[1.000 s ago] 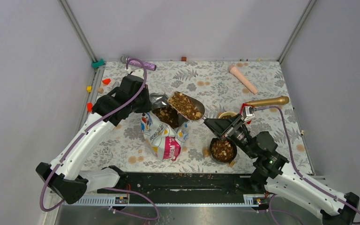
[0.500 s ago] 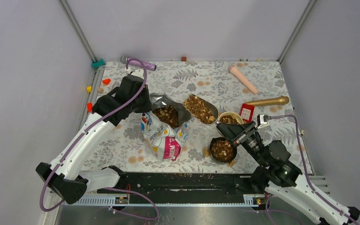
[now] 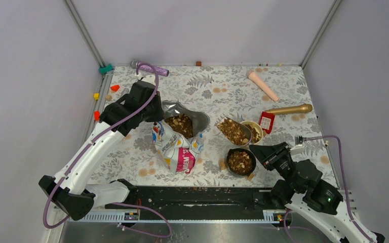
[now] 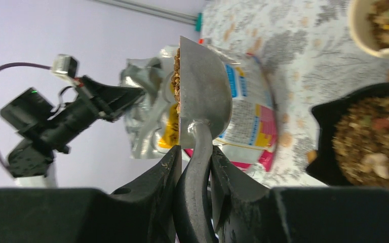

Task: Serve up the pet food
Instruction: Pour the pet food into the pet food bowl.

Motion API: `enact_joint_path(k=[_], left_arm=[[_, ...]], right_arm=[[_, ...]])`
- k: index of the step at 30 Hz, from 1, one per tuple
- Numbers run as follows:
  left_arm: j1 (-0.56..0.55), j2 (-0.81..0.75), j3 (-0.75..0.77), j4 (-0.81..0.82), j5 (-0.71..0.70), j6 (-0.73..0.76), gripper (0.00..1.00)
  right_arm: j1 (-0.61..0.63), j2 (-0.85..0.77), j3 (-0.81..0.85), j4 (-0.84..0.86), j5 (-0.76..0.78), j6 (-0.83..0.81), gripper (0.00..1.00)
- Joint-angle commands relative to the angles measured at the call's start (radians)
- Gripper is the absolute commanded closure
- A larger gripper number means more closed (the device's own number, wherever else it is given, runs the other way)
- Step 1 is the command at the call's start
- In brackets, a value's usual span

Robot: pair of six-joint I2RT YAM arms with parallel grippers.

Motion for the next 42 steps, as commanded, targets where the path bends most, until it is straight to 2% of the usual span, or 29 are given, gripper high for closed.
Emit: enact_joint_path(k=[1,7,24,32,42], left_arm=[[0.004,0.010,0.016,0.011,-0.002,0.015,1.00],[0.004,0.011,0.017,0.010,0.005,0.014,1.00],[0.005,0.024,0.016,0.011,0.009,0.014,1.00],[0.005,0.028,0.017,0.010,0.015,0.015,1.00],[0.005,0.027,0.017,0.011,0.013,0.017,1.00]], right_arm=[[0.002,-0.142,0.096,-0.195,0.091,0.016,1.00],[0.003,-0.193,0.163,-0.432,0.126,0.055,1.00],[0.002,-0.199,0.311,-0.741,0.137,0.088,1.00],[0.002,-0.144,0.288,-0.776,0.047,0.084,1.00],[0.002,-0.039,0.242,-0.767,0.004,0.083,1.00]])
